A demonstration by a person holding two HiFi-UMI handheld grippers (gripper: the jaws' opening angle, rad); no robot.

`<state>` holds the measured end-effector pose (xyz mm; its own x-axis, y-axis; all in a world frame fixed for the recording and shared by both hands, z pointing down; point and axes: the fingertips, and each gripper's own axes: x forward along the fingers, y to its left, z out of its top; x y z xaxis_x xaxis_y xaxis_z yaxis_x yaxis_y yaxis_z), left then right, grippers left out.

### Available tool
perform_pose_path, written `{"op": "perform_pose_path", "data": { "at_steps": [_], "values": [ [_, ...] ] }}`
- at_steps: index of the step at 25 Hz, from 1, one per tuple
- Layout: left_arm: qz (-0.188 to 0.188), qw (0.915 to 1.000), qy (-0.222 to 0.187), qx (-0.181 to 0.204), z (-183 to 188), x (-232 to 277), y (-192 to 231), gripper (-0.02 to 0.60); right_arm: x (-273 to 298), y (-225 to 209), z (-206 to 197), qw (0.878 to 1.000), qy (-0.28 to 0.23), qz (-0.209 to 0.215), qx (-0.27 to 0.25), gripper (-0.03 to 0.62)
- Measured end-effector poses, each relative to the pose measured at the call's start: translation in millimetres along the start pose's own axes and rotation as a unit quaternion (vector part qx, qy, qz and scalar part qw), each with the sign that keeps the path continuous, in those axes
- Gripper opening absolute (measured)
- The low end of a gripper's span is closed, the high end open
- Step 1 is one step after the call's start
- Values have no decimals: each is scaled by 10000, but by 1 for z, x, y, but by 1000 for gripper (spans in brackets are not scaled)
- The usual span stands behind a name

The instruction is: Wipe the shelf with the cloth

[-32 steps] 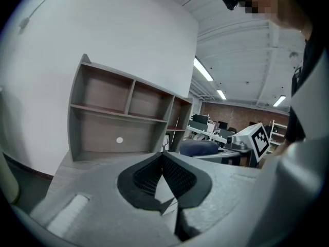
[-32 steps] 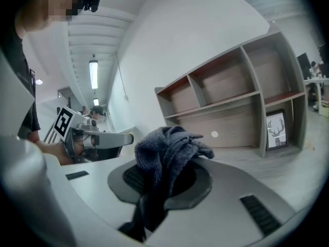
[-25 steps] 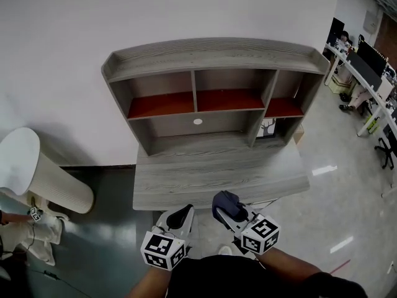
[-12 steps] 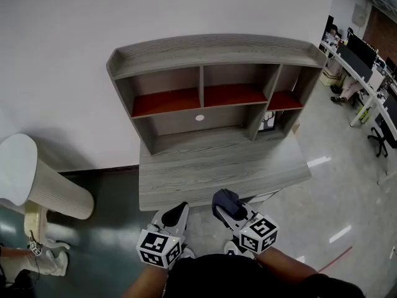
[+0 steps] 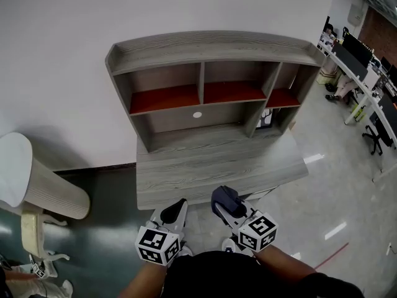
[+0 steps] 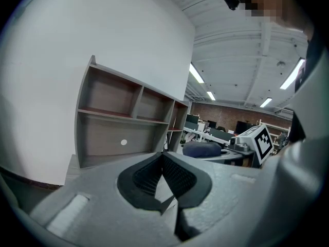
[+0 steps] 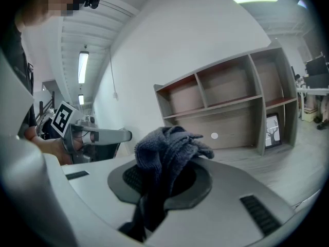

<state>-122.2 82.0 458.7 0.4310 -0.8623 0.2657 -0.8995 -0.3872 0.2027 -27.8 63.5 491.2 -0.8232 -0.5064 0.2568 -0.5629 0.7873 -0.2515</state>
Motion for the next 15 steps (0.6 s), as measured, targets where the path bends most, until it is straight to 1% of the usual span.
{"op": "perform_pose_path", "data": {
  "at_steps": [15],
  "values": [
    [9, 10000, 3, 35, -2, -5, 0, 9, 1, 3, 2, 10000, -38, -18, -86, 71]
  ]
}}
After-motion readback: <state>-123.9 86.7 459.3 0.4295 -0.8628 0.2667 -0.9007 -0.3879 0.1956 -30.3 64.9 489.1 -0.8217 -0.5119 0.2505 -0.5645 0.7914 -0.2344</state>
